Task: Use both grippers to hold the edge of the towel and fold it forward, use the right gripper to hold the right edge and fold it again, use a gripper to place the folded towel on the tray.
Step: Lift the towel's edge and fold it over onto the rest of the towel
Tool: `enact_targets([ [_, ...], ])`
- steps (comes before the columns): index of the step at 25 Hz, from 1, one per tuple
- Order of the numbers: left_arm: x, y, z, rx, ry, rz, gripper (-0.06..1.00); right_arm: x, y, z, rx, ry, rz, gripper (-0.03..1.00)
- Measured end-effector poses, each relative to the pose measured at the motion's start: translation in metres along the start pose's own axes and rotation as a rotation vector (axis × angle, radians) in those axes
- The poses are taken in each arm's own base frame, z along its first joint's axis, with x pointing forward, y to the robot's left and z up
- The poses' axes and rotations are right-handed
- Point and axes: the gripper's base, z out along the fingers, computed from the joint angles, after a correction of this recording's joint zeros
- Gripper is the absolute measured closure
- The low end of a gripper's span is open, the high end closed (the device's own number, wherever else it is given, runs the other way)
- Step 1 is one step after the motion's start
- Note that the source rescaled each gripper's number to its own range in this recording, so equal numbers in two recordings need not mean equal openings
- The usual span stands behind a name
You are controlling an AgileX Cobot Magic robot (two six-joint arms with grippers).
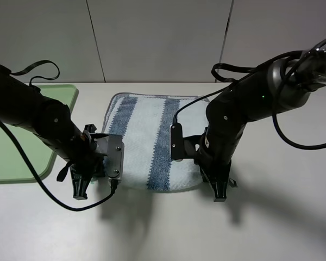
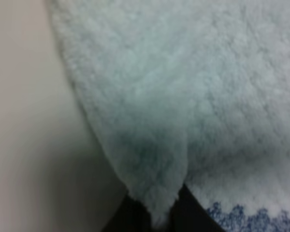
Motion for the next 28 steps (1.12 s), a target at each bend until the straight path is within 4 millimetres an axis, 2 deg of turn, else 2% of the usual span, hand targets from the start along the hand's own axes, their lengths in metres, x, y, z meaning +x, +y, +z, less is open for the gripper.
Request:
enact_targets([
  [9, -0.002, 0.001, -0.039, -0.027, -0.022, 0.013, 0.94, 0.003, 0.001, -0.025, 0.016, -0.009, 0.010, 0.97],
  [15, -0.004, -0.008, -0.061, 0.007, -0.013, 0.037, 0.94, -0.005, 0.013, -0.036, -0.004, 0.008, -0.014, 0.97],
  [21, -0.015, -0.020, -0.077, 0.022, -0.025, 0.101, 0.94, -0.012, 0.028, -0.042, -0.039, 0.046, 0.022, 0.97],
  [28, -0.011, -0.029, -0.091, 0.076, 0.005, 0.112, 0.94, -0.007, 0.031, -0.064, -0.039, 0.038, 0.094, 0.97],
])
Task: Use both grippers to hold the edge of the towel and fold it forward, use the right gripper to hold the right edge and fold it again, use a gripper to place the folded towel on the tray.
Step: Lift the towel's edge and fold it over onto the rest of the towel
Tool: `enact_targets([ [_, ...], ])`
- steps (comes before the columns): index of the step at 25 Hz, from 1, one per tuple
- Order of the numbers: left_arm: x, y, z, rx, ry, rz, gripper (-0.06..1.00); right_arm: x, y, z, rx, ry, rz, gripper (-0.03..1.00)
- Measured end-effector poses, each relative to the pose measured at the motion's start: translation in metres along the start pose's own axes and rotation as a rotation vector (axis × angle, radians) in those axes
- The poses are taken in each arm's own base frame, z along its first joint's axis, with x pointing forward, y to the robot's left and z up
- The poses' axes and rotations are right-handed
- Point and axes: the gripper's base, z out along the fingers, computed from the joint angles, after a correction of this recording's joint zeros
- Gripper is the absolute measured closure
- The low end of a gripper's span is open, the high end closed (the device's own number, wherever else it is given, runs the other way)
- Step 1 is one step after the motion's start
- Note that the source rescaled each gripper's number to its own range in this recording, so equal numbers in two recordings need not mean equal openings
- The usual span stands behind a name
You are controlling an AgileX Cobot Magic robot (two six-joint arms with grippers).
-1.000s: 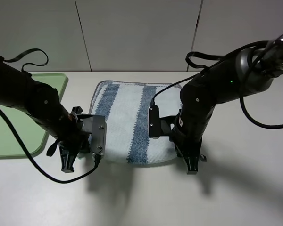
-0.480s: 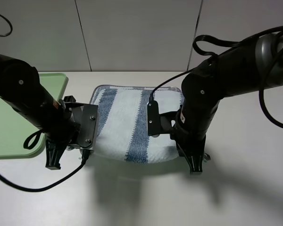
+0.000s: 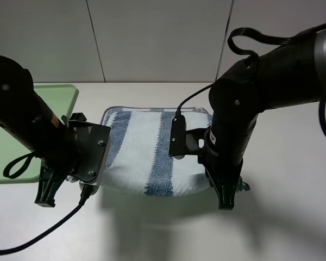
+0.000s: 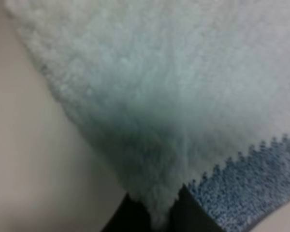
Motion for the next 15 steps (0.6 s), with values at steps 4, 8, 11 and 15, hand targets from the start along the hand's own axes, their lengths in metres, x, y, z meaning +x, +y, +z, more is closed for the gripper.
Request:
enact_targets([
  [4, 0.002, -0.004, -0.012, -0.002, -0.003, 0.001, 0.94, 0.004, 0.002, -0.017, 0.016, -0.026, 0.018, 0.97],
  [8, 0.004, -0.010, -0.028, -0.017, -0.013, 0.001, 0.94, 0.008, 0.006, -0.029, 0.015, -0.043, 0.036, 0.97],
  [11, 0.006, -0.015, -0.038, -0.015, -0.017, -0.002, 0.94, 0.011, 0.008, -0.035, 0.004, -0.040, 0.045, 0.97],
  [15, 0.008, -0.021, -0.050, -0.021, -0.030, -0.012, 0.94, 0.014, 0.011, -0.044, -0.002, -0.054, 0.059, 0.97],
])
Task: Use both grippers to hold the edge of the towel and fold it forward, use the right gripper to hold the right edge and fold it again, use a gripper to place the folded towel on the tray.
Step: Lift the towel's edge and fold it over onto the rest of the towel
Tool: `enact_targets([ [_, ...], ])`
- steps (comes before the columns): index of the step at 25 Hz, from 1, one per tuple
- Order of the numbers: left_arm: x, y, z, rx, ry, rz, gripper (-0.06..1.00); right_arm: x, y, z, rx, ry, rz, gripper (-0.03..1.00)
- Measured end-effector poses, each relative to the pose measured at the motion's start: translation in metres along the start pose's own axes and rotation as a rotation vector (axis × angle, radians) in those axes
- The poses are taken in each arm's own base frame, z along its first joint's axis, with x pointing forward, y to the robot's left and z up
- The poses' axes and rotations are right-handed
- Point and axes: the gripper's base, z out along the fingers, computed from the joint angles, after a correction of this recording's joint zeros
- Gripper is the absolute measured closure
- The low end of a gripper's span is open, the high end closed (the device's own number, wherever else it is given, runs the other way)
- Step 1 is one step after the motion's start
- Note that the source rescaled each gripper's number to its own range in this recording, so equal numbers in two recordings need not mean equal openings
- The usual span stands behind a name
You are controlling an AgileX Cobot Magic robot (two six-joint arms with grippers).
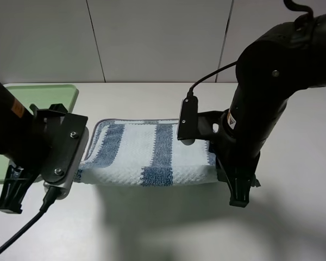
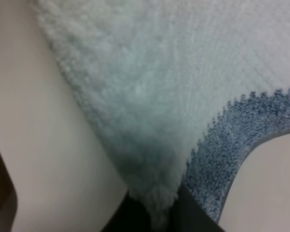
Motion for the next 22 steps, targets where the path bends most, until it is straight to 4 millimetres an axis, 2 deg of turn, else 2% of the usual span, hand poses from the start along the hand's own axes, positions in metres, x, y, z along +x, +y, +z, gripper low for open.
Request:
enact_targets([
  [12, 0.002, -0.015, -0.024, 0.002, -0.059, -0.049, 0.94, 0.010, 0.011, -0.023, -0.037, 0.001, 0.058, 0.97],
  [22, 0.002, -0.019, -0.026, 0.034, -0.059, -0.067, 0.94, 0.015, 0.018, -0.034, -0.064, -0.003, 0.074, 0.97],
])
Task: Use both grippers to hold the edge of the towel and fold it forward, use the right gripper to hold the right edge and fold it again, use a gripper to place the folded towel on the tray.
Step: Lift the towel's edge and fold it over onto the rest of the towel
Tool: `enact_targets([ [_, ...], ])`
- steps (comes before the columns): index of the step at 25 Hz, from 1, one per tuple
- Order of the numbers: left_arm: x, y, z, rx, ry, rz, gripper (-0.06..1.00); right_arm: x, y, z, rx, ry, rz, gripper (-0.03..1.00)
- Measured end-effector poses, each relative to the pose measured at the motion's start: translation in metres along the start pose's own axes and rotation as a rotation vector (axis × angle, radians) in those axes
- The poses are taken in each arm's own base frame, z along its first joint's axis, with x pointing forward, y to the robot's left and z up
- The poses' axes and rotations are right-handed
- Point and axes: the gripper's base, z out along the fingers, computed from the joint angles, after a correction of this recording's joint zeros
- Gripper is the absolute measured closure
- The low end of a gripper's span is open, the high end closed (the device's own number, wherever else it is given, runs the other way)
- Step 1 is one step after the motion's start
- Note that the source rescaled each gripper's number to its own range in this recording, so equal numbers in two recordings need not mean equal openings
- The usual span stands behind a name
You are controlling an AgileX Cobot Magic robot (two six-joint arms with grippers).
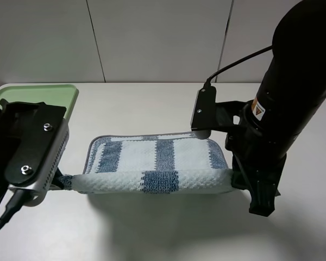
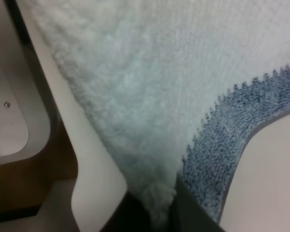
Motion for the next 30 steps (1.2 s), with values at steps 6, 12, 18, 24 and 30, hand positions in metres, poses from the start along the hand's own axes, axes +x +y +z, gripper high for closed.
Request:
enact_targets([
  [6, 0.000, 0.008, 0.000, -0.089, 0.000, -0.003, 0.94, -0.001, -0.007, 0.000, 0.077, -0.014, -0.031, 0.97],
  [12, 0.001, 0.017, -0.001, -0.193, 0.011, 0.006, 0.94, -0.004, -0.014, -0.001, 0.160, -0.042, -0.065, 0.97],
  [18, 0.002, 0.026, 0.004, -0.236, 0.054, 0.003, 0.94, -0.009, -0.020, -0.003, 0.225, -0.092, -0.090, 0.97],
  [24, 0.002, 0.039, 0.019, -0.270, 0.100, -0.005, 0.94, -0.012, -0.025, -0.004, 0.292, -0.110, -0.128, 0.97],
  [30, 0.000, 0.047, 0.031, -0.291, 0.113, 0.003, 0.94, -0.009, -0.040, -0.007, 0.346, -0.155, -0.099, 0.97],
])
